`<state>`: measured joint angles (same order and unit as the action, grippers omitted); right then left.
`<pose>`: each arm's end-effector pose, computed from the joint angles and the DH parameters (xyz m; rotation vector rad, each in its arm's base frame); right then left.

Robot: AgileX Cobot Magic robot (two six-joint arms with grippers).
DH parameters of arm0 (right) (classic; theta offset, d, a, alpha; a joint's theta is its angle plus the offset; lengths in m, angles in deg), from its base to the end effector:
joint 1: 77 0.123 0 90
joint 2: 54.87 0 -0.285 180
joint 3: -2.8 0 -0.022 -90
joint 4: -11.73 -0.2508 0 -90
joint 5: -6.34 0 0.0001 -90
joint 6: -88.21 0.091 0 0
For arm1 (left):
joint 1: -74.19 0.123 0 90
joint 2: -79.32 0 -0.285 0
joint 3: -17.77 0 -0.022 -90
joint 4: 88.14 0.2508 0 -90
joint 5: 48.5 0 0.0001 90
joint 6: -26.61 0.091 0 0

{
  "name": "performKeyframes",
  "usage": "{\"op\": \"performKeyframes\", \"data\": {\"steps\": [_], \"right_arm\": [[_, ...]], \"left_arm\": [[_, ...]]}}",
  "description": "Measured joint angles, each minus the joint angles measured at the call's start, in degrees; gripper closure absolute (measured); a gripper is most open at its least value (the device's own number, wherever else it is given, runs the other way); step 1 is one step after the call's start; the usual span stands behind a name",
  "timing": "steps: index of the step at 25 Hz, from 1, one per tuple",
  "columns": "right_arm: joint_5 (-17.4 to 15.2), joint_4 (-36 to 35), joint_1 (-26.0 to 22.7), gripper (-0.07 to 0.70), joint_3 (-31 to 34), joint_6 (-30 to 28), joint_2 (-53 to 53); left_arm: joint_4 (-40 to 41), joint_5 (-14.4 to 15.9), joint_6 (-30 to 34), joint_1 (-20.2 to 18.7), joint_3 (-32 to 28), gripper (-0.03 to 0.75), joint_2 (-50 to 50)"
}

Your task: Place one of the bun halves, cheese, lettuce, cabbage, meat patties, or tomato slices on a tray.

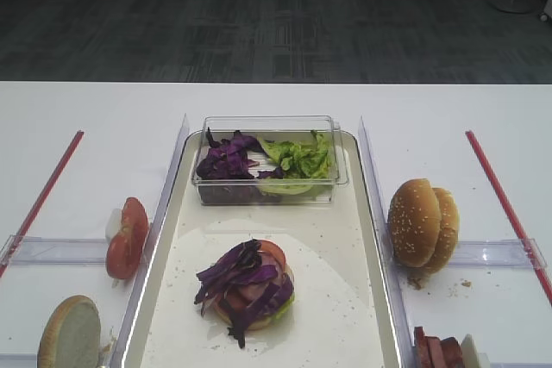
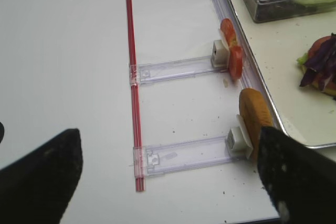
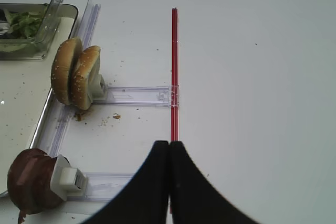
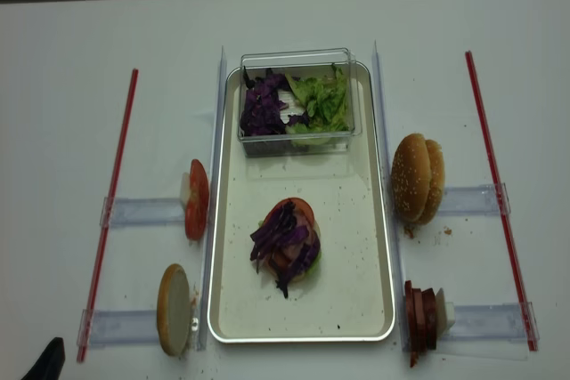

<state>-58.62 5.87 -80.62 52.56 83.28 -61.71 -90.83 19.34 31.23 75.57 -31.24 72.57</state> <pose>-0.0079 0.0089 0.2660 -0.0333 2.1169 0.0352 -0.0123 -0.0043 0.2654 0.0670 2.1552 0.0035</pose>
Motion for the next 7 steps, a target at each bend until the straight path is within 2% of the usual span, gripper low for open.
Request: {"op": "performKeyframes", "data": {"steps": [7], "right_arm": [[0.0, 0.0, 0.0, 0.595, 0.0, 0.0, 0.0]], "left_arm": [[0.0, 0.0, 0.0, 0.0, 0.0, 0.097, 0.0]]}}
